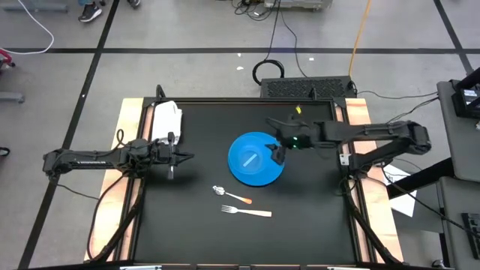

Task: Set table place
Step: Adjust the blue bowl to the center of the blue plate on the table

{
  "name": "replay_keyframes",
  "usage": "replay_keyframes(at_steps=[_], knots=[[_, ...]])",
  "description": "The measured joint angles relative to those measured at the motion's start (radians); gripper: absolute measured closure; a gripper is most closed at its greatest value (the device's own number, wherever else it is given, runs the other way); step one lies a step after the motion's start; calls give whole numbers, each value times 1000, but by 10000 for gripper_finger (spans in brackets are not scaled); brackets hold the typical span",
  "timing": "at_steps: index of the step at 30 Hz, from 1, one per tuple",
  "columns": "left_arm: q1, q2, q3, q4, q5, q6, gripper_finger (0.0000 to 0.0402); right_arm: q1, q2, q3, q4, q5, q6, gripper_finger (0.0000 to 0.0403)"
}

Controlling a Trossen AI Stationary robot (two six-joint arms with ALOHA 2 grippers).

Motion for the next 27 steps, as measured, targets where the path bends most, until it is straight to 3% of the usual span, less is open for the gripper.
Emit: replay_keyframes(at_steps=[7, 15, 21, 27], knots=[[0, 0, 0, 0, 0, 5, 382, -63, 137, 105, -101, -2, -5, 145], [0, 0, 0, 0, 0, 6, 382, -162, 228, 216, -253, -6, 108, 145], [0, 0, 0, 0, 0, 6, 382, -213, 229, 233, -284, -135, 195, 145], [0, 0, 0, -1, 0, 8, 382, -204, 237, 232, -376, -162, 201, 145]])
